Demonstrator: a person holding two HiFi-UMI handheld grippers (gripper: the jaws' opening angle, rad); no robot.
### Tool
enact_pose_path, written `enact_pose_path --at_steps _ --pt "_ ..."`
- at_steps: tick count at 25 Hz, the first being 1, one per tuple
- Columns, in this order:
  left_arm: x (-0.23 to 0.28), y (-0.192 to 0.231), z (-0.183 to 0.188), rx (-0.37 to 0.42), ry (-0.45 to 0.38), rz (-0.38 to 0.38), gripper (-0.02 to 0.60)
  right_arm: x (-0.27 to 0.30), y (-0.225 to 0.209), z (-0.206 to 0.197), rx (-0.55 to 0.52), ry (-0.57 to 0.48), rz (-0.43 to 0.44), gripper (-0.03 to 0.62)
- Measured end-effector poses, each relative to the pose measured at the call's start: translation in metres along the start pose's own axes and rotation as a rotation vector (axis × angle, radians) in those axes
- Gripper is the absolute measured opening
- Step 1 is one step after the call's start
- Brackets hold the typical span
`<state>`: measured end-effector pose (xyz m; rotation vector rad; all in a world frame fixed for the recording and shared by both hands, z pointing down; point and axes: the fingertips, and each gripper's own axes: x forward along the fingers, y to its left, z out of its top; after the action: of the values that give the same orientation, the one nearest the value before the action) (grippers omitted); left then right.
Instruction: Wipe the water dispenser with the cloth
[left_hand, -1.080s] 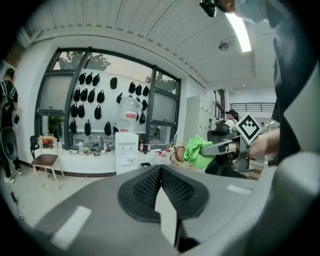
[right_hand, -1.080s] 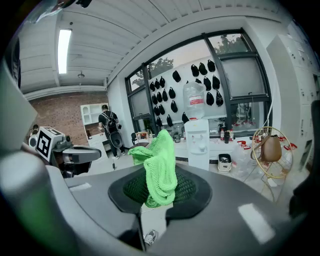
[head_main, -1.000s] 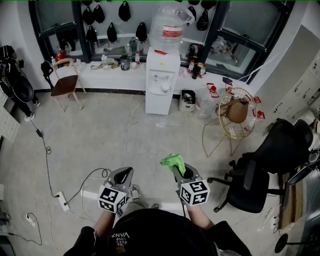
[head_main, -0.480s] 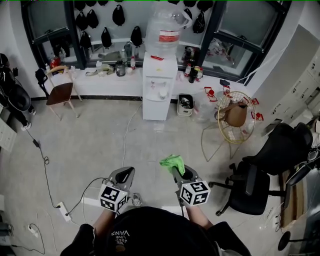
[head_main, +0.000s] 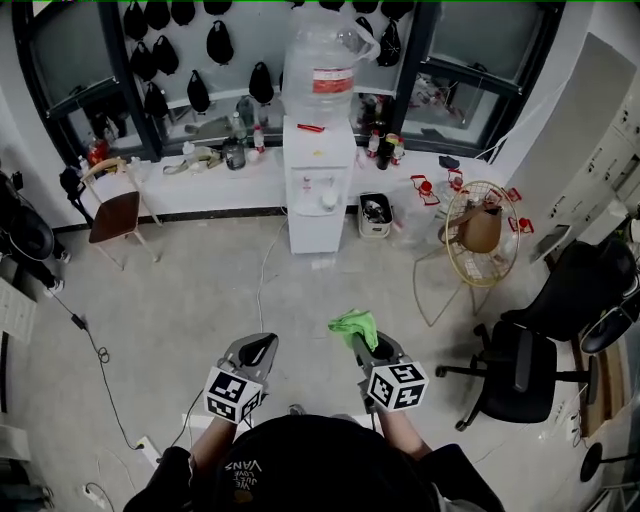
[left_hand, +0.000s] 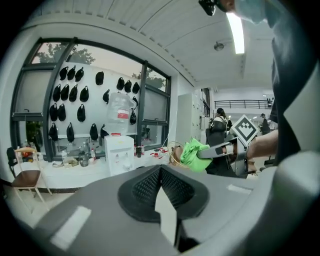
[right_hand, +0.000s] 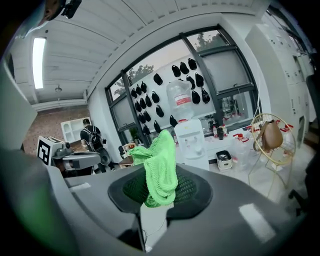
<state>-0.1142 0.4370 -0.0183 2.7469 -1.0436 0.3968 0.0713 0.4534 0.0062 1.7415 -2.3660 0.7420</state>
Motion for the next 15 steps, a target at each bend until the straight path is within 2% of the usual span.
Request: enact_pose_path --at_steps 2,5,10,15 --pt "0.002 0.014 -0.001 -0.008 0.019 -0.012 0.002 0.009 0.004 0.004 0.006 0.002 -0.013 0.091" --pt "0.013 0.039 -0.002 -0.023 0.021 0.008 0.002 0.024 0.003 0.011 0.011 0.010 -0.023 0.091" --pt "0.042 0.052 -0.011 -0.051 0.036 0.013 0.002 0.048 -0.021 0.011 0.023 0.048 -0.030 0.091" --pt "0.083 0.079 -0.007 -0.081 0.042 0.098 0.002 0.096 -0.048 0.026 -0.003 0.085 0.028 0.091"
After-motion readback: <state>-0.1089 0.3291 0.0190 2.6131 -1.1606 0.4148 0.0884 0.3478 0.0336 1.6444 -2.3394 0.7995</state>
